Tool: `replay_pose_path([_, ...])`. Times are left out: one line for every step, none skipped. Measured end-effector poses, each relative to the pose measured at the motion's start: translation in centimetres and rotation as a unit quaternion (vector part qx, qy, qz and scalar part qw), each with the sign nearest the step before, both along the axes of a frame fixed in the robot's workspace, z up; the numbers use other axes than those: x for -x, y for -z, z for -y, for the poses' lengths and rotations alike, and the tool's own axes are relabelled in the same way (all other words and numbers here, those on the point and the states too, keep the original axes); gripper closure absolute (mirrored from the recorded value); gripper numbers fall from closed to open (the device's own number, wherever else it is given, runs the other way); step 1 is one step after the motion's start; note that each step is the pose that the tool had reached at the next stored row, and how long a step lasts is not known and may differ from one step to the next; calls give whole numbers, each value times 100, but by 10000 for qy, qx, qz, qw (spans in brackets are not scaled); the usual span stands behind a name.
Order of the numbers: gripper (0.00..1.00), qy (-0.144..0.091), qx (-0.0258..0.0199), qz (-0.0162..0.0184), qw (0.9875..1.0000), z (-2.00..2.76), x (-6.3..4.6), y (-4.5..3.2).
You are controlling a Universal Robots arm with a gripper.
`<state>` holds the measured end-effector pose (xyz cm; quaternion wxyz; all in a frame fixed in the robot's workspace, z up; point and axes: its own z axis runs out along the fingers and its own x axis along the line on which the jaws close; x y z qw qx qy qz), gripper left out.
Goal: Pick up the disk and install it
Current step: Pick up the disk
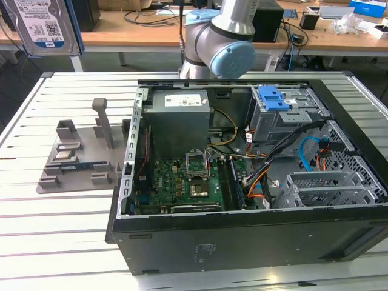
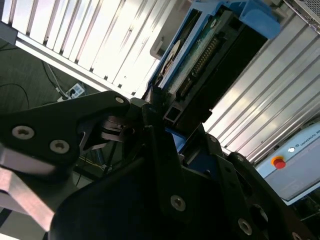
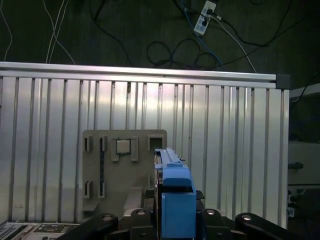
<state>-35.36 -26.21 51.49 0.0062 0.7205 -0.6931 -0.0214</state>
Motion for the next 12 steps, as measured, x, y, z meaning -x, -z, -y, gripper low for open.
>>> replay_pose_path([63, -1, 0, 0, 10000, 0, 0, 0])
replay_pose_path([63, -1, 0, 0, 10000, 1, 0, 0])
replay_pose_path([63, -1, 0, 0, 10000, 1, 0, 0])
replay_pose_path([63, -1, 0, -1, 10000, 1, -2, -1])
replay_pose_path([63, -2, 0, -1, 10000, 2, -13, -1])
replay_pose_path([63, -1, 0, 0, 10000, 4, -27, 0])
replay_pose_path([63, -1, 0, -1, 10000, 6, -42, 0])
replay_pose_path([63, -1, 0, 0, 10000, 10, -67, 0])
replay_pose_path([63, -1, 0, 0, 10000, 15, -93, 1])
replay_pose_path([63, -1, -1, 0, 10000, 19, -112, 1])
replay_pose_path([63, -1, 0, -1, 10000, 24, -134, 1])
replay_pose_path([63, -1, 0, -1, 10000, 30, -158, 1])
